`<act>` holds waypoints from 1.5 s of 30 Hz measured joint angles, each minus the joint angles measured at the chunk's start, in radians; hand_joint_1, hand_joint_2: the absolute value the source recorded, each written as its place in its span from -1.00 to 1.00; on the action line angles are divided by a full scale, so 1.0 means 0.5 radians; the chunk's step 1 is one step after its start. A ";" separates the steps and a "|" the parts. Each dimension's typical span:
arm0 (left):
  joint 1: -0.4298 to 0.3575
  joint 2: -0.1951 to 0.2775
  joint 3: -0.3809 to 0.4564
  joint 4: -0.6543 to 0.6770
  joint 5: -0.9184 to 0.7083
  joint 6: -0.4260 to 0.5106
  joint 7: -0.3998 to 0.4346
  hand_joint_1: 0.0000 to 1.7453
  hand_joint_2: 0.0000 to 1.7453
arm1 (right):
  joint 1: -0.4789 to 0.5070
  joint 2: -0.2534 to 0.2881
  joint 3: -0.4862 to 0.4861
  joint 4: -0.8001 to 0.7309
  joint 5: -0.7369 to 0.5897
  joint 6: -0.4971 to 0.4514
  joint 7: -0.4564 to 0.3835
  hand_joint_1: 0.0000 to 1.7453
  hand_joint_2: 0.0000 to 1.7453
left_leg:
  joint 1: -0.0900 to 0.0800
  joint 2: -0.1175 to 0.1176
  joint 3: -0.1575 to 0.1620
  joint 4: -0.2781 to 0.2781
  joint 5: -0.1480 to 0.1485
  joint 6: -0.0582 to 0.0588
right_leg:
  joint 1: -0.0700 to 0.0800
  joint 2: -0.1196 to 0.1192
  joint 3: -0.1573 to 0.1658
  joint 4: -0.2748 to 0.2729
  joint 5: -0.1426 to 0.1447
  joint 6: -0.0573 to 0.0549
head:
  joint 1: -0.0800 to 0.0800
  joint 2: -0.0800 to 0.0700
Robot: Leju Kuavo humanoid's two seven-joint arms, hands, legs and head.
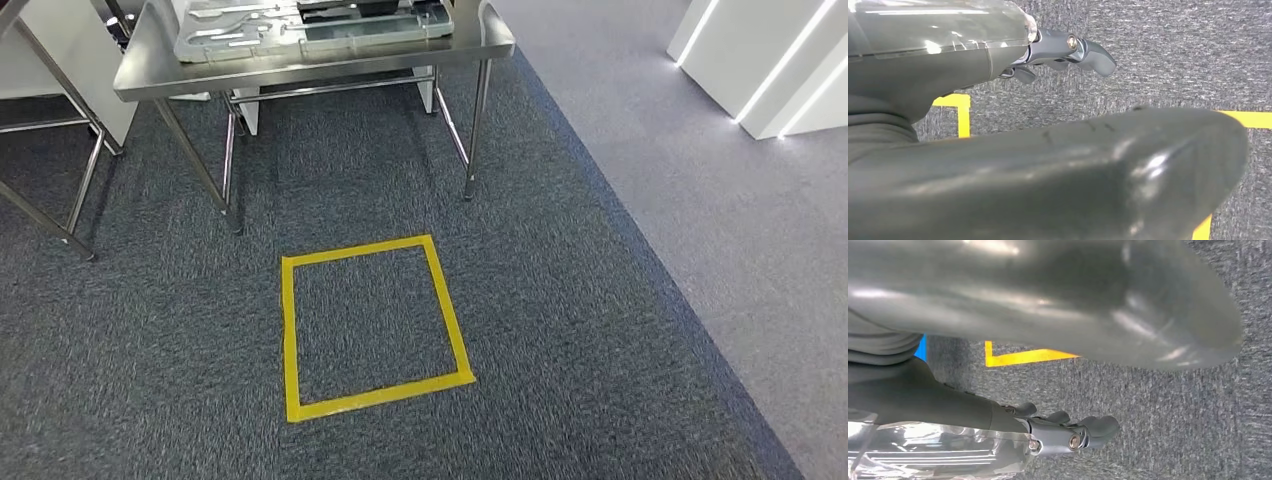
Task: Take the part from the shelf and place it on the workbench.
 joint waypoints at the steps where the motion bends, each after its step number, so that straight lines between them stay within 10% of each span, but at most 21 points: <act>1: 0.000 0.001 -0.001 0.000 0.000 0.001 0.003 -1.00 -1.00 | 0.001 0.000 0.000 0.001 0.000 -0.001 0.000 -1.00 -1.00 | 0.004 -0.004 -0.010 0.002 0.006 -0.011 | -0.001 -0.003 -0.019 0.000 0.016 -0.018 | 0.000 0.000; 7: 0.013 0.002 -0.004 0.000 0.002 0.011 0.018 -1.00 -1.00 | 0.002 0.003 0.000 0.005 0.001 0.020 0.000 -1.00 -1.00 | 0.018 -0.052 -0.159 0.523 -0.366 -0.052 | 0.007 -0.015 -0.176 0.008 0.139 -0.082 | 0.000 0.000; 9: 0.015 0.002 -0.004 0.000 0.002 0.019 0.029 -1.00 -1.00 | 0.003 0.008 0.000 0.006 0.004 0.035 0.000 -1.00 -1.00 | 0.018 -0.054 -0.096 0.541 -0.288 -0.047 | 0.011 -0.013 -0.232 0.029 0.167 -0.079 | 0.000 0.000; 11: 0.014 0.004 -0.004 0.000 0.002 0.026 0.036 -1.00 -1.00 | 0.003 0.015 0.000 0.006 0.006 0.039 0.000 -1.00 -1.00 | 0.014 -0.054 0.095 0.294 -0.210 -0.031 | 0.015 -0.012 -0.272 0.054 0.183 -0.071 | 0.000 0.000; 14: 0.009 0.009 -0.004 0.000 0.003 0.035 0.041 -1.00 -1.00 | 0.000 0.028 -0.001 0.006 0.006 0.034 -0.004 -1.00 -1.00 | 0.003 -0.054 0.289 -0.028 -0.248 -0.005 | 0.022 -0.016 -0.307 0.081 0.204 -0.044 | 0.000 0.000; 17: 0.017 0.008 -0.006 0.000 0.003 0.039 0.040 -1.00 -1.00 | 0.002 0.035 -0.001 0.006 0.006 0.021 -0.014 -1.00 -1.00 | 0.014 -0.050 0.281 -0.073 -0.234 0.026 | 0.022 -0.014 -0.328 0.106 0.204 -0.009 | 0.000 0.000; 22: 0.024 0.008 -0.009 0.000 0.003 0.039 0.033 -1.00 -1.00 | 0.010 0.040 -0.003 0.006 -0.002 0.020 -0.036 -1.00 -1.00 | 0.022 -0.046 0.229 -0.080 -0.183 0.051 | -0.005 0.004 -0.542 0.618 -0.090 0.040 | 0.000 0.000; 24: 0.026 0.009 -0.010 0.000 0.004 0.039 0.033 -1.00 -1.00 | 0.011 0.041 -0.006 0.007 -0.014 0.025 -0.048 -1.00 -1.00 | 0.025 -0.046 0.215 -0.069 -0.176 0.044 | -0.021 0.003 -0.506 0.594 -0.045 0.052 | 0.000 0.000; 28: 0.020 0.010 -0.012 0.000 0.005 0.041 0.034 -1.00 -1.00 | 0.002 0.042 -0.019 0.007 -0.035 0.037 -0.059 -1.00 -1.00 | 0.023 -0.047 0.193 -0.026 -0.180 0.006 | -0.033 0.004 -0.251 0.126 0.132 0.043 | 0.000 0.000; 33: 0.018 0.014 -0.017 0.000 0.005 0.046 0.032 -1.00 -1.00 | -0.001 0.047 -0.054 0.007 -0.085 0.063 -0.028 -1.00 -1.00 | 0.027 -0.053 0.151 0.039 -0.221 -0.051 | -0.026 0.001 -0.262 0.094 0.152 -0.030 | 0.000 0.000; 38: 0.027 0.016 -0.018 0.000 0.005 0.047 0.028 -1.00 -1.00 | -0.003 0.049 -0.088 0.007 -0.117 0.078 -0.007 -1.00 -1.00 | 0.033 -0.056 -0.090 0.578 -0.469 -0.072 | -0.009 -0.039 -0.286 0.092 0.164 -0.064 | 0.000 0.000; 42: 0.029 0.018 -0.018 0.000 0.005 0.047 0.028 -1.00 -1.00 | -0.004 0.053 -0.101 0.007 -0.121 0.086 -0.004 -1.00 -1.00 | 0.022 -0.002 0.131 0.152 -0.250 -0.037 | 0.008 -0.090 -0.277 0.098 0.161 -0.058 | 0.000 0.000; 45: 0.021 0.019 -0.018 0.000 0.005 0.048 0.026 -1.00 -1.00 | -0.007 0.057 -0.113 0.007 -0.133 0.089 0.017 -1.00 -1.00 | 0.001 0.032 0.195 -0.013 -0.214 -0.006 | 0.016 -0.132 -0.276 0.102 0.160 -0.032 | 0.000 0.000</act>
